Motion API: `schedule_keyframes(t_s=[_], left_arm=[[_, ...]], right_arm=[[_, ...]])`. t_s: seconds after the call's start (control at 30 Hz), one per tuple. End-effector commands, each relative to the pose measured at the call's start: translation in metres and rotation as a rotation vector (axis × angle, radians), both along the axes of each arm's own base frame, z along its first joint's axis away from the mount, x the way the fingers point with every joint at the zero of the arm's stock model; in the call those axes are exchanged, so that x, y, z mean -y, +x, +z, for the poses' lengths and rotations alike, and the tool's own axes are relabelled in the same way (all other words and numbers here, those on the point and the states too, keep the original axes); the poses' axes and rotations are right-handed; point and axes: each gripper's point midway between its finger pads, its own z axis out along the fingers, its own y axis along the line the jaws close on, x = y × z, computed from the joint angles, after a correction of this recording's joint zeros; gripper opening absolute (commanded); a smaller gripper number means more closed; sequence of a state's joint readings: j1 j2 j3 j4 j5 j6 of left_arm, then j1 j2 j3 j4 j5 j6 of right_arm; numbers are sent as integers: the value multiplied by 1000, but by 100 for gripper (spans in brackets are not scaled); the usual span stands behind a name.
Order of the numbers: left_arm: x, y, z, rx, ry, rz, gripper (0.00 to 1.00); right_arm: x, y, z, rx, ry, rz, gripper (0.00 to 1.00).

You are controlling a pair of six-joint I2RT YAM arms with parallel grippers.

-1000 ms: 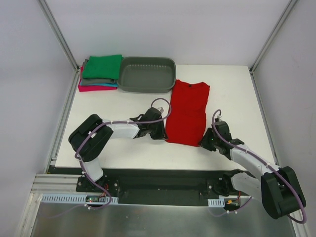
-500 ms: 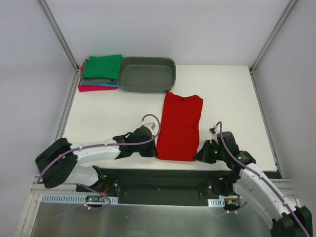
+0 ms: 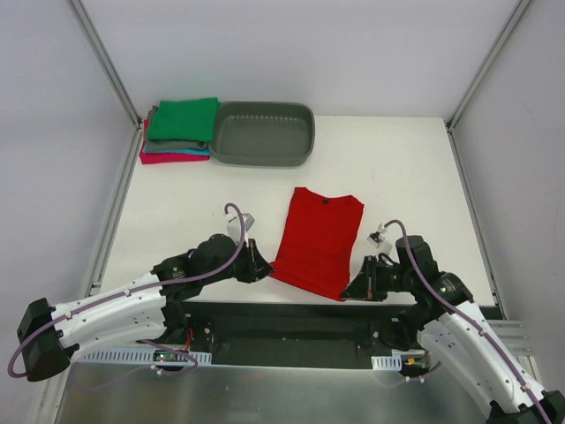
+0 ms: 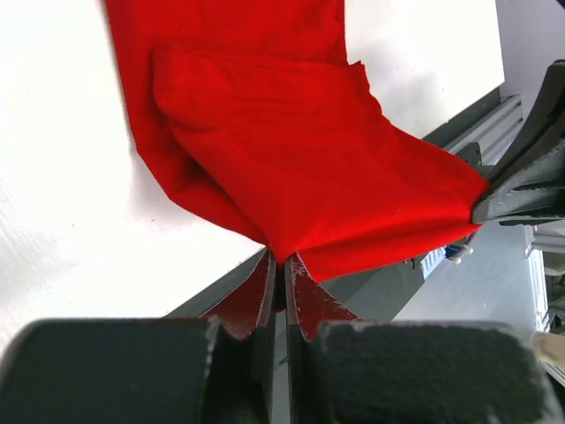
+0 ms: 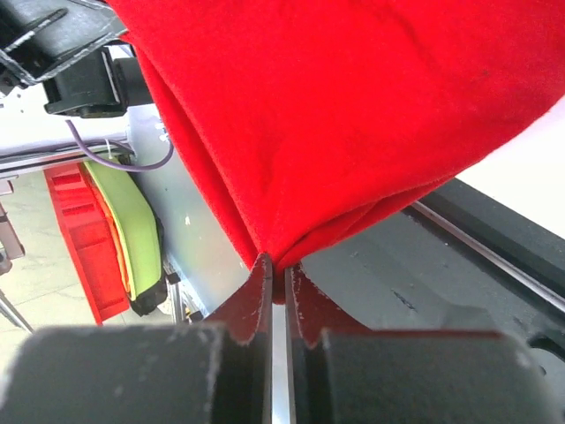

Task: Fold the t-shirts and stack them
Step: Fold the long partially folded tshirt into a neat square

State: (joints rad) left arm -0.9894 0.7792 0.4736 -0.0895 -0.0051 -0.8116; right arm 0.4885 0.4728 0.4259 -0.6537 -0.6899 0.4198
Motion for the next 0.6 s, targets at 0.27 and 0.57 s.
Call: schedule_keyframes(t_s=[0.27, 0.57], left_arm=[[-20, -13, 1, -2, 16, -9, 0], [-22, -11, 29, 52, -55, 7, 0]], right_arm=[[-6, -38, 46, -2, 152, 220, 1], [-8, -40, 61, 54, 208, 203, 0]])
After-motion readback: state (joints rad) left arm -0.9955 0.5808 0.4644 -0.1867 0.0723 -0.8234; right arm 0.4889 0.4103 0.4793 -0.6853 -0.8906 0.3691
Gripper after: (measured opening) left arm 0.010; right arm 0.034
